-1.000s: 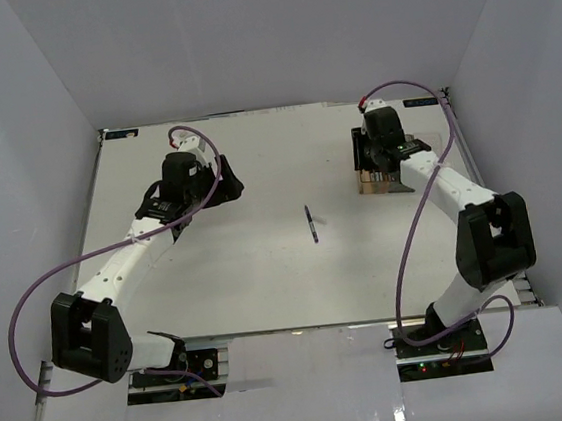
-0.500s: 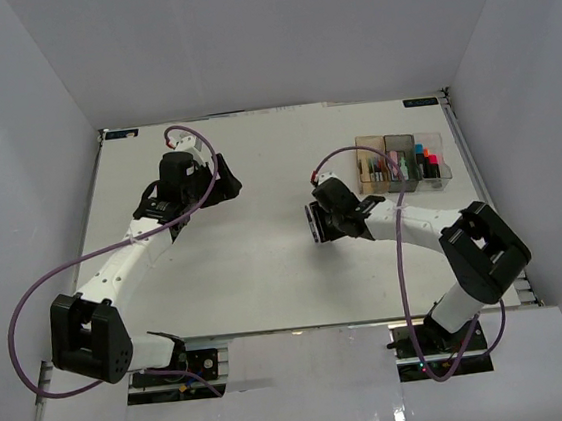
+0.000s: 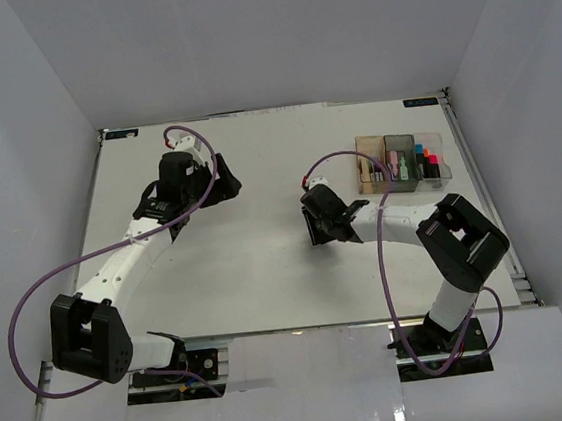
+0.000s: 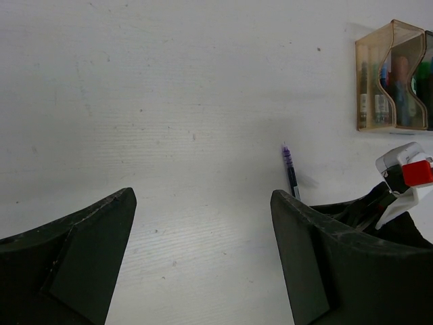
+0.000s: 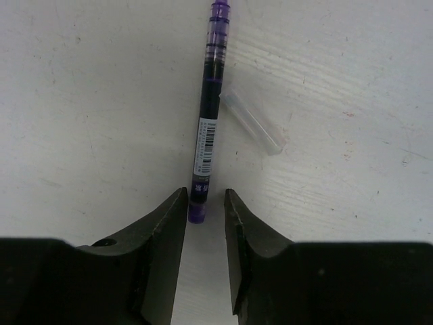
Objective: Sort the stationery into containers
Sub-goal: Pick up the pen from the center of the board.
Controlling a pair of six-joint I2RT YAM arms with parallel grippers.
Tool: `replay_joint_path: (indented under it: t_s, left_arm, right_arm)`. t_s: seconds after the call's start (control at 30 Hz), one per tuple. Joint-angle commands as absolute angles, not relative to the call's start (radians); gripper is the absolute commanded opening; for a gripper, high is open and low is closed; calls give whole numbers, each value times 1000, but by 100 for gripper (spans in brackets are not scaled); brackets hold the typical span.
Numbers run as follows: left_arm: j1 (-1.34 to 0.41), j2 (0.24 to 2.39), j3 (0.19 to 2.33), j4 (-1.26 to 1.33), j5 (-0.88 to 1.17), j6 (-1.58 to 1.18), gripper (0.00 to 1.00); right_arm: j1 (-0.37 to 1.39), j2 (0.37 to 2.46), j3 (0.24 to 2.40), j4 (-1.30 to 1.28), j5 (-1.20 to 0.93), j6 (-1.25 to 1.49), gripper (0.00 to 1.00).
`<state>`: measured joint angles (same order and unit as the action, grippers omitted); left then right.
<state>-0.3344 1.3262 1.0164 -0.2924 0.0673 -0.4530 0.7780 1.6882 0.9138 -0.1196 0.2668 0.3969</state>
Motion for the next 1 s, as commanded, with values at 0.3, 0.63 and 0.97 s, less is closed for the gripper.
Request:
replay_joint_path:
  t_s: [0.3,0.63,0.97]
  left_arm:
    - [-314,1289,1019,-282,97,-468,92]
    - [-316,1126,943,-163,245,-554,91]
    - [-386,963,799,112,324,-712,86]
  right_arm:
    - [844,1686,933,-66,256,407,8]
    - [882,1418,939,151,122,397,8]
    - [914,1189,821,492,57,400,8]
